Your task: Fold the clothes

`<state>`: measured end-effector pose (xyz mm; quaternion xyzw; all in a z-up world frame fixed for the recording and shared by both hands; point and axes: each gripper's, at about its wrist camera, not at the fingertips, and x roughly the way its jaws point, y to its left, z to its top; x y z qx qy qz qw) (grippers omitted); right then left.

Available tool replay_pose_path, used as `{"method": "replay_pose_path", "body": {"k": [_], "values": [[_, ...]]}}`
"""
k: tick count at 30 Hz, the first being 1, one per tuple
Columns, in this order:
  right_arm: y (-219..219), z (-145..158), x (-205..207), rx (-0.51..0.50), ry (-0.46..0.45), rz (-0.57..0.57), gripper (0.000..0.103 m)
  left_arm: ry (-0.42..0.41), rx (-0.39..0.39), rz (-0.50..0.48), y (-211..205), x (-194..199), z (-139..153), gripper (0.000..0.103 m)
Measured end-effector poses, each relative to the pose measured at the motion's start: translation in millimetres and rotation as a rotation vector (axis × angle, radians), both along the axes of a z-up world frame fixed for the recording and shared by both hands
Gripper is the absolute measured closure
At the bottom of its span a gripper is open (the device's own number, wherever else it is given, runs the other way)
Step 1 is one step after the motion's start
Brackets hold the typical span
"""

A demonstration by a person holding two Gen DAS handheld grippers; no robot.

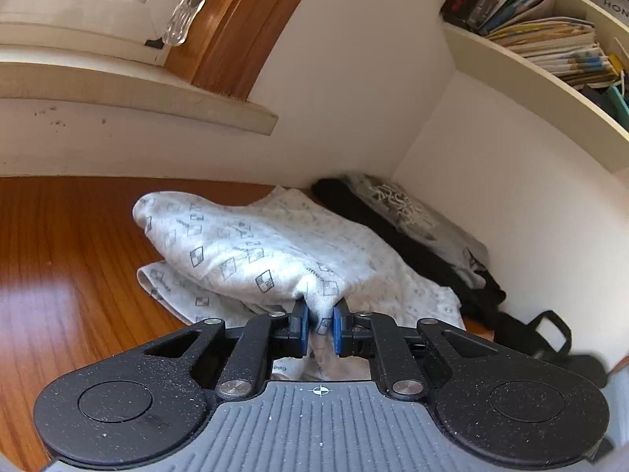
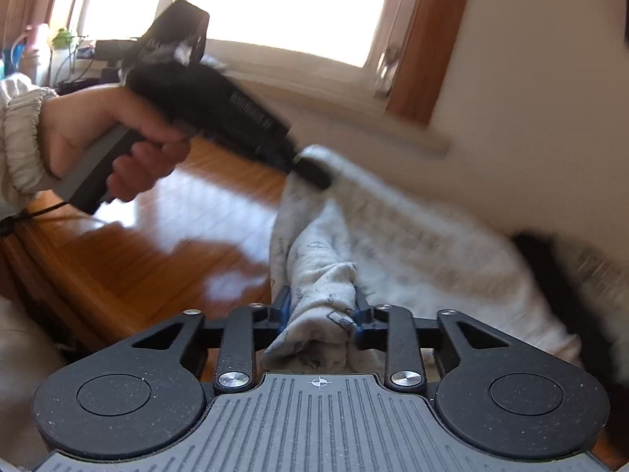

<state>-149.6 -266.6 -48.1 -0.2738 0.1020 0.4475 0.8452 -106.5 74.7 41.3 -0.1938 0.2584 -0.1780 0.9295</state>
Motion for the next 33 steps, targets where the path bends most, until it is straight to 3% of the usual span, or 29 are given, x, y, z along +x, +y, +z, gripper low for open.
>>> {"method": "replay_pose_path", "body": {"k": [5,7,10,14,16,17,19,24,25,27,30,33], "values": [[3.5,4.6,-19.6,-0.064,-0.323,-0.007,0.077,-0.001,-0.049,0.003,2.2,-2.2,-2.9,0.091],[2.5,2.1,-22.9,-0.079,-0.318,0.016,0.076,0.008,-0.051,0.004,3.2,-2.4,-4.8,0.091],[-11.0,18.4,-6.5,0.023,-0.081,0.023,0.074,0.022,-0.099,0.002,7.9,-2.7,-6.9,0.091],[-31.7,44.3,21.6,0.19,0.247,0.022,0.075,0.002,-0.079,-0.007,5.1,0.2,2.0,0.091],[-40.4,55.3,35.9,0.261,0.357,0.009,0.075,-0.007,-0.078,-0.012,4.7,3.0,6.4,0.091],[-42.5,59.4,38.9,0.28,0.364,0.0,0.076,-0.012,-0.079,-0.014,4.8,4.4,8.3,0.091],[-39.6,60.6,34.7,0.258,0.271,-0.013,0.077,-0.02,-0.092,-0.023,5.6,7.3,10.8,0.091],[-12.8,30.8,-7.0,0.0,-0.237,0.019,0.079,-0.021,-0.087,-0.017,4.3,5.9,7.7,0.091],[-10.2,21.6,-13.4,-0.048,-0.293,0.041,0.08,-0.007,-0.081,-0.011,5.4,4.4,3.9,0.091],[-9.5,-1.2,-23.8,-0.136,-0.328,0.109,0.08,0.021,-0.073,-0.014,8.7,1.3,-4.2,0.091],[-14.8,-24.3,-39.7,-0.195,-0.297,0.194,0.079,0.062,-0.064,-0.026,12.4,-3.0,-15.7,0.091],[-20.7,-28.0,-47.1,-0.152,-0.251,0.184,0.073,0.078,-0.032,-0.032,12.0,-7.9,-19.2,0.09]]}}
